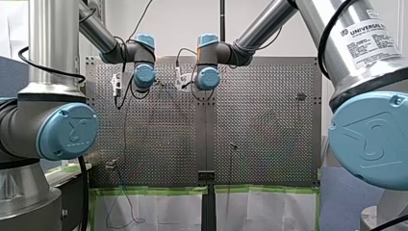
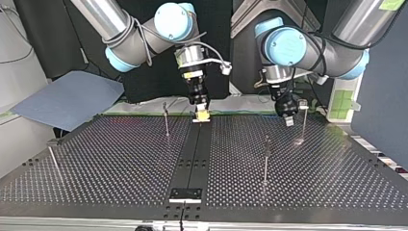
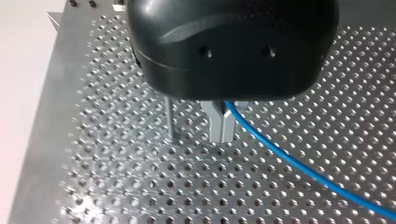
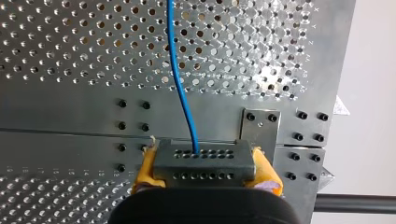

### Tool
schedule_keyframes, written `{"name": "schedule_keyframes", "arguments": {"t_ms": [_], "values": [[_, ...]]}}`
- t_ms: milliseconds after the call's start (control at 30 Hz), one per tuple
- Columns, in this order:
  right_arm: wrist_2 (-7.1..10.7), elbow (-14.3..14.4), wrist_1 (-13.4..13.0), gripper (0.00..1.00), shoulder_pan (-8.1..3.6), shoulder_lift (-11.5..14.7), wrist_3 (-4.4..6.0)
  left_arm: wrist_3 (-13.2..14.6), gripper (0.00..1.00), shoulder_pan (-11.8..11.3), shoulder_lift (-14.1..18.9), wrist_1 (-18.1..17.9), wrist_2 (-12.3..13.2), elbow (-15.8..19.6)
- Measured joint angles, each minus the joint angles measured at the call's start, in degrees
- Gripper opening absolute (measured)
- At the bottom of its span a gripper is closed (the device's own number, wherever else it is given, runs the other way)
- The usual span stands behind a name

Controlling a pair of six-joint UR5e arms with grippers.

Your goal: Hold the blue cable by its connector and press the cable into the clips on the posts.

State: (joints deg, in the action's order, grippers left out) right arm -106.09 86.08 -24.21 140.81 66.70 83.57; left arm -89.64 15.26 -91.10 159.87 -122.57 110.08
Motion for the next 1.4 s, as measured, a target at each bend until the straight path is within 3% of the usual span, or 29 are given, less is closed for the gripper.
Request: {"name": "schedule_keyframes", "arguments": {"t_ms": [467,633,800,900,1133,1400], "values": [[-0.01,-3.44,2.48,0.0,0.27,-0.25,0.6,0.27,0.0,-0.15,5.97,7.35,2.29,-0.69],[1.26,-5.88,4.84,0.0,0.09,-0.28,2.37,0.14,0.0,-0.24,5.21,9.6,2.6,-0.71],[2.04,-8.23,7.32,0.0,-0.4,-0.41,4.43,0.18,0.0,-0.69,3.69,8.35,2.57,-0.7],[2.24,-9.26,8.67,0.0,-0.61,-0.9,5.12,0.28,0.0,-1.58,3.09,7.15,2.85,-0.71],[3.41,-11.8,12.19,0.0,-0.69,-3.47,5.54,0.01,0.0,-4.58,2.86,6.03,5.58,-1.0],[3.68,-13.37,13.79,0.0,-0.82,-4.01,5.92,-0.47,0.0,-5.12,2.14,5.96,6.19,-3.03]]}}
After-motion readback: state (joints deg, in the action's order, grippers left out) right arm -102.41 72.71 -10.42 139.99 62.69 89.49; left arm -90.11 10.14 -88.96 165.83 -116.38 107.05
